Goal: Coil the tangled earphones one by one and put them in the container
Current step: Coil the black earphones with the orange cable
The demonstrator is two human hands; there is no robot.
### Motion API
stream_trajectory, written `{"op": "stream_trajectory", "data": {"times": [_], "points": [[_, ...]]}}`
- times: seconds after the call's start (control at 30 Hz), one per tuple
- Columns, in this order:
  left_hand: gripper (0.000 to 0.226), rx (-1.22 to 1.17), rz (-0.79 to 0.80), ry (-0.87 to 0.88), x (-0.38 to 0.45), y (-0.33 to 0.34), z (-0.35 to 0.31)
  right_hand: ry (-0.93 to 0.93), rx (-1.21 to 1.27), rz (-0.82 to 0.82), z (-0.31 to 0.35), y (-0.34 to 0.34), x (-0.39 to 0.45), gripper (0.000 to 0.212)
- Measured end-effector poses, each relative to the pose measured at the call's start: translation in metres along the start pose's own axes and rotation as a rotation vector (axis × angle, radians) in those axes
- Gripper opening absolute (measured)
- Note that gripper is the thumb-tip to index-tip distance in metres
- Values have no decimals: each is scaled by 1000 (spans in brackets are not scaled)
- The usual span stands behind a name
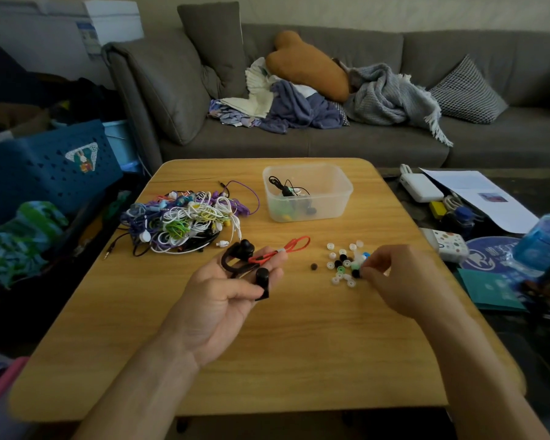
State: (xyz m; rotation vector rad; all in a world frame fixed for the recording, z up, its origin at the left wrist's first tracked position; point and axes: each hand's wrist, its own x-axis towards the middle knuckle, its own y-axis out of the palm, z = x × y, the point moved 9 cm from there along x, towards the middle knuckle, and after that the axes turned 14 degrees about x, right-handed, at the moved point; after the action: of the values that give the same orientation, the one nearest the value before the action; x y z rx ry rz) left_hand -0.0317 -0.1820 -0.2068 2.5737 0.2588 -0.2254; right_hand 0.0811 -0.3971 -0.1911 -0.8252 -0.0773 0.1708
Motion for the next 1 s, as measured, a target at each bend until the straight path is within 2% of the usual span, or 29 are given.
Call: {"op": "stream_trajectory", "data": {"times": [0.07, 0.13, 0.2, 0.3, 0.43, 0.63, 0.7, 0.8, 0.93, 1.0], "points": [[76, -8, 19, 17, 0, 1, -2, -70, 151, -114, 11, -11, -4, 3], [76, -9, 33, 26, 0, 2, -2, -130, 416, -184, 25, -14, -12, 2], [77, 30, 34, 32, 2, 3, -1, -180, 741, -147, 43, -4, -23, 6], [77, 135, 27, 71, 1, 4, -2, -292, 935, 3, 73, 22, -38, 14], [70, 316, 20, 151, -2, 8, -7, -399, 937, 168, 96, 47, -48, 23], [72, 476, 40, 246, -6, 13, -7, -381, 781, 185, 92, 53, -47, 14], [73, 403, 27, 227, -6, 12, -4, -404, 711, 164, 91, 50, -47, 12], [61, 213, -66, 183, -4, 4, -7, -411, 741, 134, 89, 45, -46, 11], [43, 257, -165, 176, -4, -11, -16, -383, 818, 148, 85, 41, -43, 12], [45, 210, -163, 151, -3, -16, -15, -383, 837, 151, 84, 39, -41, 14]]}}
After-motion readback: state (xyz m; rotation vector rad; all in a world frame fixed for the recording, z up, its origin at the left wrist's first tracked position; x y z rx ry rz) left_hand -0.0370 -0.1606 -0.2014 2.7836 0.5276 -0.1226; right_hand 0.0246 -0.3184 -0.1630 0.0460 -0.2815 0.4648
